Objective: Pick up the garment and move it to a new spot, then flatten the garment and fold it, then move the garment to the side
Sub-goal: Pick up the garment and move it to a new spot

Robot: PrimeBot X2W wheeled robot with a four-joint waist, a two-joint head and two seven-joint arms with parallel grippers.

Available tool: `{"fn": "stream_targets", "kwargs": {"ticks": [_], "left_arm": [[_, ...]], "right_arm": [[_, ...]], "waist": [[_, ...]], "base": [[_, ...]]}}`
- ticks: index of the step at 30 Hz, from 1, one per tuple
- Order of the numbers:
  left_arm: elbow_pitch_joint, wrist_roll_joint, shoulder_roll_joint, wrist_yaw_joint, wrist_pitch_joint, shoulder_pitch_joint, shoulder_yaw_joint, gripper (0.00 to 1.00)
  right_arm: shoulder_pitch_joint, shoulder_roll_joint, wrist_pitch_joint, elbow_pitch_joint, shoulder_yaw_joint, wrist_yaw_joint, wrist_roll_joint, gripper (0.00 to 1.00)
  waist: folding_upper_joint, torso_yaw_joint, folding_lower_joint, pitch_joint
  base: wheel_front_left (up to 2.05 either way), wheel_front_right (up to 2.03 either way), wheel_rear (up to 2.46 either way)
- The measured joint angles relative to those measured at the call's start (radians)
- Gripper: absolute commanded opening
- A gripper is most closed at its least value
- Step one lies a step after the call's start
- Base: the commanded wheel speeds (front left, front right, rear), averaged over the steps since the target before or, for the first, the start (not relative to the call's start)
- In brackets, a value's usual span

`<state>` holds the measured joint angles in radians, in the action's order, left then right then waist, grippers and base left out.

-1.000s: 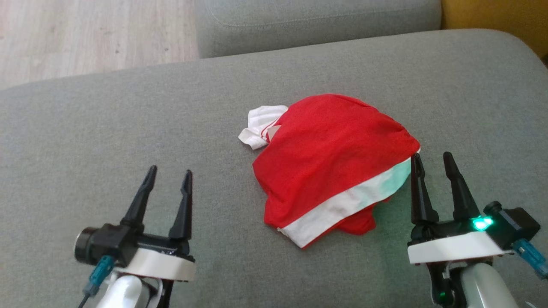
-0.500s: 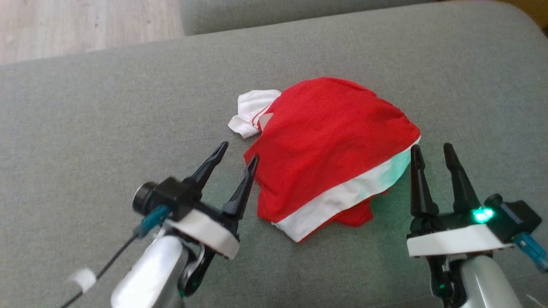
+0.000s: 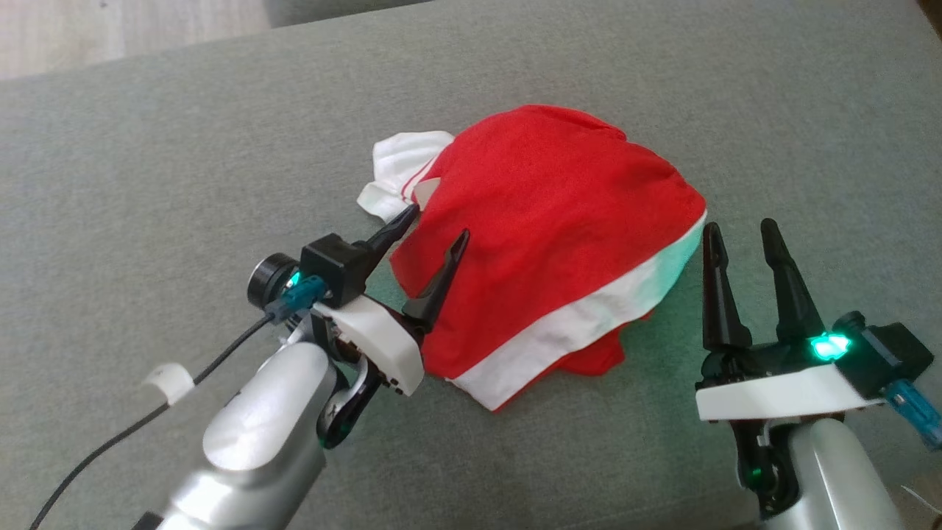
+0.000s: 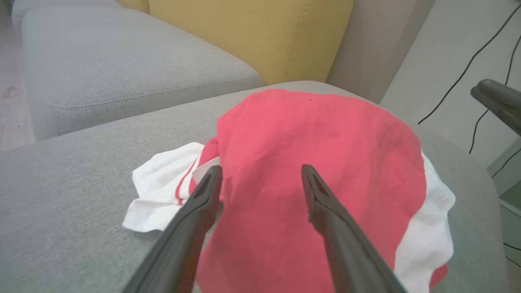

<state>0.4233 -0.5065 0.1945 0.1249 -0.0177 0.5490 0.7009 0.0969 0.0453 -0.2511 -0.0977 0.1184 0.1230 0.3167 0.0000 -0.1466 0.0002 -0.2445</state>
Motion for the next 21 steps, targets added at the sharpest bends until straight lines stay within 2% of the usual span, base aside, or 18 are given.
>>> {"fn": "stream_targets", "kwargs": {"ticks": [3, 4, 5, 13, 18, 21], "left_arm": [[0.014, -0.014, 0.001, 0.0, 0.0, 0.015, 0.015, 1.0], [0.019, -0.019, 0.001, 0.0, -0.001, 0.019, 0.017, 0.64], [0.019, -0.019, 0.001, 0.0, -0.001, 0.019, 0.017, 0.0], [0.032, -0.05, 0.013, 0.007, -0.043, 0.035, 0.048, 0.0], [0.013, -0.067, 0.019, 0.006, -0.123, 0.041, 0.026, 0.0], [-0.044, -0.077, 0.021, 0.0, -0.17, 0.042, -0.008, 0.0]], "right_arm": [[0.0, 0.0, 0.0, 0.001, 0.0, 0.0, 0.0, 1.0], [0.0, 0.0, 0.0, 0.001, 0.0, 0.0, 0.001, 1.0], [0.0, 0.0, 0.0, 0.001, 0.0, 0.0, 0.001, 1.0], [0.0, 0.0, 0.0, 0.003, -0.003, 0.0, 0.009, 1.0], [0.0, 0.0, 0.0, -0.002, -0.011, 0.0, 0.009, 1.0], [-0.002, 0.0, 0.0, -0.009, -0.012, 0.0, 0.008, 1.0]], "waist": [[0.0, -0.012, 0.0, -0.007], [0.0, -0.016, 0.0, -0.009], [0.0, -0.016, 0.0, -0.009], [0.0, -0.021, -0.0001, -0.001], [0.0, -0.006, -0.0002, 0.027], [0.0, 0.007, -0.0002, 0.05]], "base": [[0.0, 0.0, 0.0], [0.0, 0.0, 0.0], [0.0, 0.0, 0.0], [0.0, 0.0, 0.0], [0.0, 0.0, 0.0], [0.0, 0.0, 0.0]]}}
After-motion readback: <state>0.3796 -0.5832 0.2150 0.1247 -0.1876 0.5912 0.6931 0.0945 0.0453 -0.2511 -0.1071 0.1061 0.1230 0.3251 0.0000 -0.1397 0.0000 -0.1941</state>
